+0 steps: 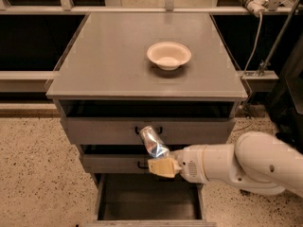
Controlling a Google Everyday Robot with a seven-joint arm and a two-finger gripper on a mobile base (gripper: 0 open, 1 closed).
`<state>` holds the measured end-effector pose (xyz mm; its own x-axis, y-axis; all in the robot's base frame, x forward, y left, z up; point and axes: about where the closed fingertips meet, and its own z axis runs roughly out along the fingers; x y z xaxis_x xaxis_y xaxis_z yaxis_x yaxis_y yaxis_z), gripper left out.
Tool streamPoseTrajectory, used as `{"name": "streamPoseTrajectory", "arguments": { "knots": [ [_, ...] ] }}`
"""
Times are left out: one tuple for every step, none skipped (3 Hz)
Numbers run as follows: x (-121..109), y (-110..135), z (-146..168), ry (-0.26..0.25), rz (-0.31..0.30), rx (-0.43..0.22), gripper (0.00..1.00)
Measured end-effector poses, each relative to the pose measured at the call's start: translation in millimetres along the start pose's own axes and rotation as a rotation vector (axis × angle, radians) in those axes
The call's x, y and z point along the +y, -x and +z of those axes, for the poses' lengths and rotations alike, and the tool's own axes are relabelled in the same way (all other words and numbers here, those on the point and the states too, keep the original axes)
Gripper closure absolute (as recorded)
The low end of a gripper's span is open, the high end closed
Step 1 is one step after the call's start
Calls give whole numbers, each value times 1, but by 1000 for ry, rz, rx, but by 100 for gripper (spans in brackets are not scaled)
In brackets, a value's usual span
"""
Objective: Place redbull can into bottom drawer
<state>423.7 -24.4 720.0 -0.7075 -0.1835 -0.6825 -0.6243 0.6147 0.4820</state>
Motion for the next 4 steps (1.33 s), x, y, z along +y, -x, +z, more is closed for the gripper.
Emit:
{"name": "streamPoseTrajectory", "arguments": {
  "knots": [
    [-32,-57,40,121,124,-8,100],
    [-26,-58,43,112,121,-10,100],
    [-42,-93,73,103,213,9,100],
    [-70,-136,103,123,294,6,100]
  ]
}}
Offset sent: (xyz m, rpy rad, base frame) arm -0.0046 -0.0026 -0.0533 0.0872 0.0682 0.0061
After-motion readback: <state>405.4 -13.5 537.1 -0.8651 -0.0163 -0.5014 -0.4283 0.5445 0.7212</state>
